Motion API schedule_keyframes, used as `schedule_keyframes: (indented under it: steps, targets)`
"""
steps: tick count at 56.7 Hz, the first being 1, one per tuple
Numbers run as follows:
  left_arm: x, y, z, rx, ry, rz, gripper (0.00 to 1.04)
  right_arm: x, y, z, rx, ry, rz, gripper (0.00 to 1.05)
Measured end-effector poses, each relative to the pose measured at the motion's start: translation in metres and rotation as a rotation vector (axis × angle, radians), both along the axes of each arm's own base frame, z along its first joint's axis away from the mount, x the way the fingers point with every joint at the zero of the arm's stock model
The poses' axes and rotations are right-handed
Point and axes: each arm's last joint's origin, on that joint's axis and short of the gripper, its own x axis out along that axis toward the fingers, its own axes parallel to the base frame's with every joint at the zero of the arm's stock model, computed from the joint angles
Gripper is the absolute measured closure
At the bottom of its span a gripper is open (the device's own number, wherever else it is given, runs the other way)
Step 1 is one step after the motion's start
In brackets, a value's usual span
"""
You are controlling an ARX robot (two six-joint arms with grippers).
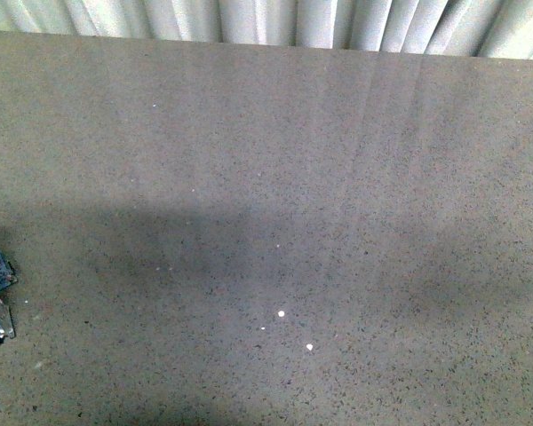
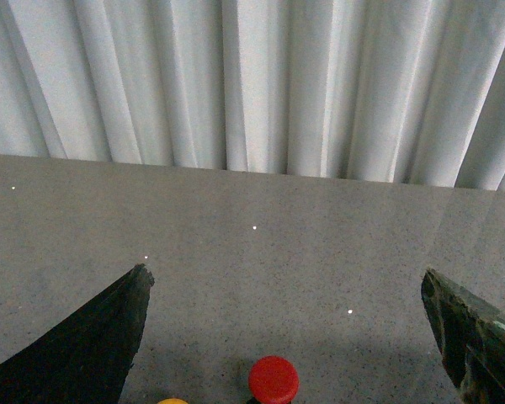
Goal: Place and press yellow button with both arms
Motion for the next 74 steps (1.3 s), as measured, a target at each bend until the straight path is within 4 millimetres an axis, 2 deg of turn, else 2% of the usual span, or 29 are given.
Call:
schedule_keyframes:
  steps: [43,49,53,64,74]
  targets:
    - [0.0,0.0,0.0,0.0,0.002,-0.005,0.09,0.0,0.0,0.0,0.0,0.0,0.0,0.09]
    - [0.0,-0.002,0.001,-0.038,0.308,-0.164,0.09,0.0,0.0,0.0,0.0,0.0,0.002,0.09]
    - [0.0,-0.002,-0.003,-0.054,0.437,-0.158,0.09,0.0,0.0,0.0,0.0,0.0,0.002,0.09]
    - [0.004,0.008,-0.004,-0.028,0.432,-0.102,0.09,0.0,0.0,0.0,0.0,0.0,0.001,0.09]
    - [0.024,0.036,-0.02,-0.003,0.472,0.016,0.09,0.0,0.0,0.0,0.0,0.0,0.001,0.09]
